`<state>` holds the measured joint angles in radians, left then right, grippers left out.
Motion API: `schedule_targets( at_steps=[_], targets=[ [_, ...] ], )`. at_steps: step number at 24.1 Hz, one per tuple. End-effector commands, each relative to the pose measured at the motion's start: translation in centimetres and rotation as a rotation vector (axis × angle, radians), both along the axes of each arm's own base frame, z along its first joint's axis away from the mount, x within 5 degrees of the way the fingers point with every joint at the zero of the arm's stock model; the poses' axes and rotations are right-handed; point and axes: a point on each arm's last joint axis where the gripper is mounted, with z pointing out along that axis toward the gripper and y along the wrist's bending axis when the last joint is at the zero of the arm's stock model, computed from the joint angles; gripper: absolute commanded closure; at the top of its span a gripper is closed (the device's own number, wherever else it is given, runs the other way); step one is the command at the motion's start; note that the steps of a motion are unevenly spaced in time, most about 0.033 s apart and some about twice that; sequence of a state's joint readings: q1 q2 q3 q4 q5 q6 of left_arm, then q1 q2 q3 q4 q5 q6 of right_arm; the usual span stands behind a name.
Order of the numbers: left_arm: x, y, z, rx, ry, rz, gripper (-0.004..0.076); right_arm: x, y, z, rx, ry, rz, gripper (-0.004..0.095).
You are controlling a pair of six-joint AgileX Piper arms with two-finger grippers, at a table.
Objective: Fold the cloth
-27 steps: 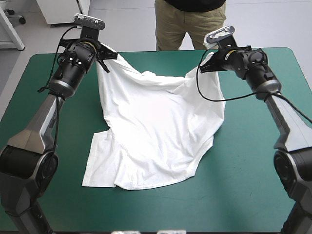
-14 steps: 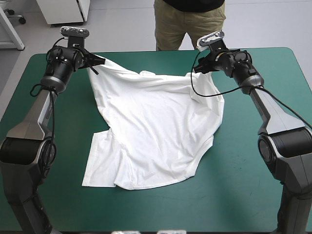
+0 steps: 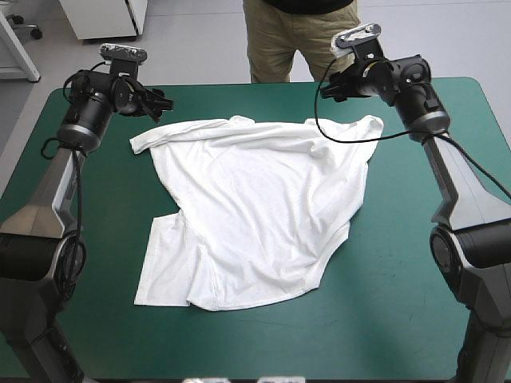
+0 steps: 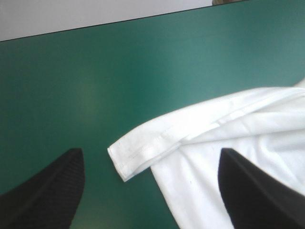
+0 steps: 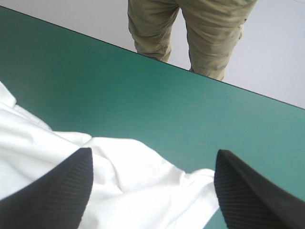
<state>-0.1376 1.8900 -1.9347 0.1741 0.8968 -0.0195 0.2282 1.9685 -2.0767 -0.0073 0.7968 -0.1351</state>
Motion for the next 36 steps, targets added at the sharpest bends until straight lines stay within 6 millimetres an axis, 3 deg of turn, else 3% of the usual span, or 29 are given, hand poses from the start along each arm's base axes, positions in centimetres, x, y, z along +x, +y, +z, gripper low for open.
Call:
schedule_targets(
  at_steps=[1, 8, 11, 12, 15, 16, 19, 21, 24, 28, 36],
  targets=[
    [-4.5, 0.4, 7.1, -0.017, -0.142, -0.025, 0.0171, -4.4, -2.3, 7.2, 0.069, -0.118, -0.041, 0.0237],
    [-13.0, 1.1, 11.7, -0.075, -0.162, -0.053, 0.0201, -12.3, -5.1, 12.8, 0.139, -0.073, -0.054, 0.0264],
    [-16.7, 1.1, 11.9, -0.128, -0.134, -0.073, 0.0201, -16.2, -5.6, 14.6, 0.115, -0.054, -0.036, 0.0326],
    [-18.8, 1.0, 11.7, -0.156, -0.116, -0.108, 0.0201, -18.2, -5.8, 15.3, 0.108, -0.036, -0.030, 0.0342],
    [-21.6, 1.0, 10.7, -0.189, -0.076, -0.135, 0.0201, -21.2, -5.9, 15.9, 0.124, -0.060, 0.002, 0.0351],
    [-22.5, 1.0, 10.0, -0.195, -0.049, -0.143, 0.0201, -22.1, -6.0, 16.0, 0.128, -0.063, 0.006, 0.0351],
    [-25.5, 1.0, 5.3, -0.190, 0.142, -0.180, 0.0201, -25.3, -6.5, 15.1, 0.115, -0.047, 0.002, 0.0355],
    [-26.5, 1.1, 2.1, -0.182, 0.231, -0.175, 0.0201, -26.1, -6.5, 14.1, 0.118, -0.038, 0.007, 0.0355],
    [-26.4, 1.1, -3.6, -0.187, 0.368, -0.151, 0.0201, -25.7, -6.5, 12.4, 0.117, -0.009, 0.001, 0.0355],
    [-25.9, 1.1, -9.1, -0.185, 0.476, -0.120, 0.0200, -25.2, -6.0, 11.5, 0.142, 0.009, 0.033, 0.0355],
    [-24.8, 0.7, -13.5, -0.190, 0.594, -0.129, 0.0201, -24.5, -6.0, 11.3, 0.145, 0.002, 0.030, 0.0355]
  ],
)
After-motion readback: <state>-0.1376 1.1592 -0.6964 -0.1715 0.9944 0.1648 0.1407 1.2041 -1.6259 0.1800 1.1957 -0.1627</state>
